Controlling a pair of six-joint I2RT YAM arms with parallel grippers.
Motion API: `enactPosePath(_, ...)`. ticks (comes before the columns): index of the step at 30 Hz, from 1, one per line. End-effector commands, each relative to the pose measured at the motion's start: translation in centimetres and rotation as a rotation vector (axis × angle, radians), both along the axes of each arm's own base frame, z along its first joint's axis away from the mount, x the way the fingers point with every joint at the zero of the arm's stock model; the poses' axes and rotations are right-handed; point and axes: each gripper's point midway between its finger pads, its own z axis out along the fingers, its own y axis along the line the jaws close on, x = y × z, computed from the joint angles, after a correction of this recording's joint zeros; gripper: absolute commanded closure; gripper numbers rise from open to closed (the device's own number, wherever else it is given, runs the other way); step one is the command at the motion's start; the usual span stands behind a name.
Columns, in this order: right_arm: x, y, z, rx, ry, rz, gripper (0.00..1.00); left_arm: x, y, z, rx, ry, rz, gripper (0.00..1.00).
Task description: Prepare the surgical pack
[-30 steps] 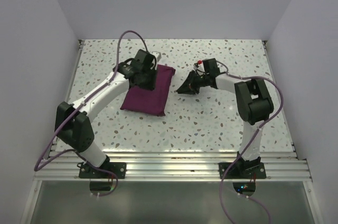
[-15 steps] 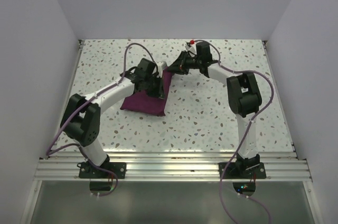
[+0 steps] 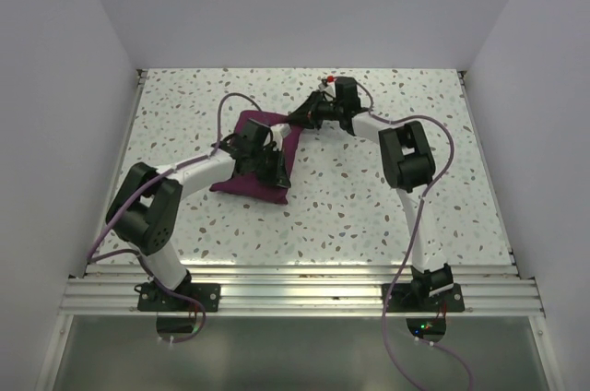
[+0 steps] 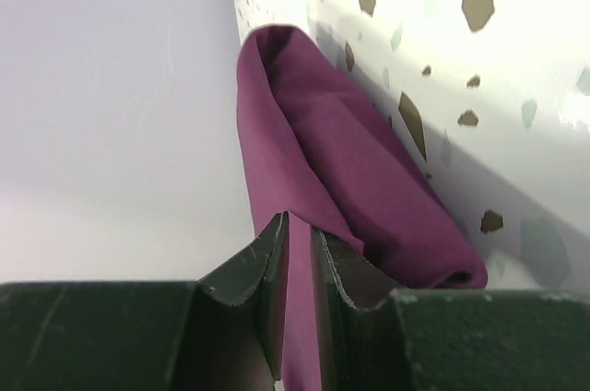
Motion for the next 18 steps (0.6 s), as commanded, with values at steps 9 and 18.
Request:
enactPosePath(9,4.4,-2.1,-4.2,-0.036,0.083,-0.147,0.80,-2.4,1.4,-5.1,0.072,0.089,-0.004,1.00)
enactPosePath(18,5.8,-2.5,-4.3,-0.054,0.081,-0.146,0.80,-1.5,1.6,-6.4,0.108,0.112,-0.003,1.00)
